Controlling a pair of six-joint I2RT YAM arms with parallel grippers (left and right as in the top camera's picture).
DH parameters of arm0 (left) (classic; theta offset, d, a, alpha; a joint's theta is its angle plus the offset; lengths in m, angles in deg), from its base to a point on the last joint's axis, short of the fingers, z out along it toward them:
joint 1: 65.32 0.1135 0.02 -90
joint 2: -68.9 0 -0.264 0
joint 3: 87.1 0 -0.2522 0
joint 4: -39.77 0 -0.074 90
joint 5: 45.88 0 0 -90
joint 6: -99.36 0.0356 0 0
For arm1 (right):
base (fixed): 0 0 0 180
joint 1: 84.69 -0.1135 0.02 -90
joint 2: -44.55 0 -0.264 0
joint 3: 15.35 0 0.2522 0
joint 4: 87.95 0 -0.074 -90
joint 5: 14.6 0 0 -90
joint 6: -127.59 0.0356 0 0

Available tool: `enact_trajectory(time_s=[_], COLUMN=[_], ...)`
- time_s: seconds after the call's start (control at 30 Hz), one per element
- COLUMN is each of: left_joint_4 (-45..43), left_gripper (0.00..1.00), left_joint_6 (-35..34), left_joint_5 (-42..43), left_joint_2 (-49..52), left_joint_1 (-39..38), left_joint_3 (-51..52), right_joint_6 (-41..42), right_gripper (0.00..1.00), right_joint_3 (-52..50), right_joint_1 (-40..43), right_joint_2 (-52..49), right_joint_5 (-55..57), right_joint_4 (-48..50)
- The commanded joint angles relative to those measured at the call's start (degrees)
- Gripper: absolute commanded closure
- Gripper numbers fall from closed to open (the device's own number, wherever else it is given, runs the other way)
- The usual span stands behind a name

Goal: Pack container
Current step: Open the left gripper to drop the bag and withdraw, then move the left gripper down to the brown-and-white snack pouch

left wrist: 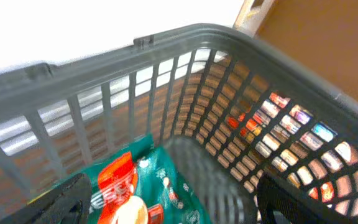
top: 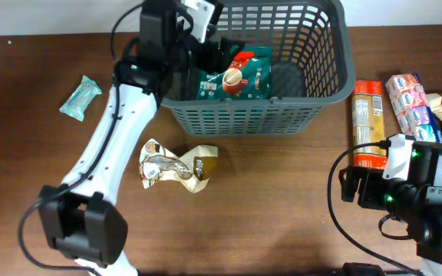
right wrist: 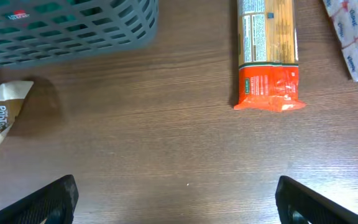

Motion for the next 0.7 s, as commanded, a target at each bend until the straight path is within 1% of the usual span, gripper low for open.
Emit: enact_trajectory(time_s=[0.0,0.17,0.33,0.47,0.57,0.67], left_joint_4=[4.0,14.9,24.5,32.0,37.3,43.3], left_gripper=[0.22,0.22,0.22,0.22,0.22,0.27], left_joint_6=[-0.5,-0.5,-2.7,-3.5,-3.8,-4.0], left_joint_5=[-3.8,-13.6,-23.4,-26.6,-27.1,-27.2], left_joint_2=[-7.0,-12.2,-16.6,-18.1,-18.1,-18.1], left_joint_1=[0.9,2.7,4.7,7.0,9.2,11.8], left_joint_3=[-6.7,-11.1,-11.2,-11.2,-11.1,-11.1], right_joint_6=[0.5,0.5,0.5,0.5,0.5,0.5], right_gripper=[0.01,0.01,0.01,0.01,0.01,0.01], right_joint_3=[0.7,0.7,0.7,0.7,0.7,0.7], right_joint_1=[-0.5,-0.5,-0.5,-0.5,-0.5,-0.5], right_joint_2=[0.0,0.0,0.0,0.0,0.0,0.0], right_joint_5=[-1.0,-1.0,-1.0,-1.0,-1.0,-1.0], right_joint_4=[-0.1,-0.1,-0.1,-0.1,-0.1,-0.1])
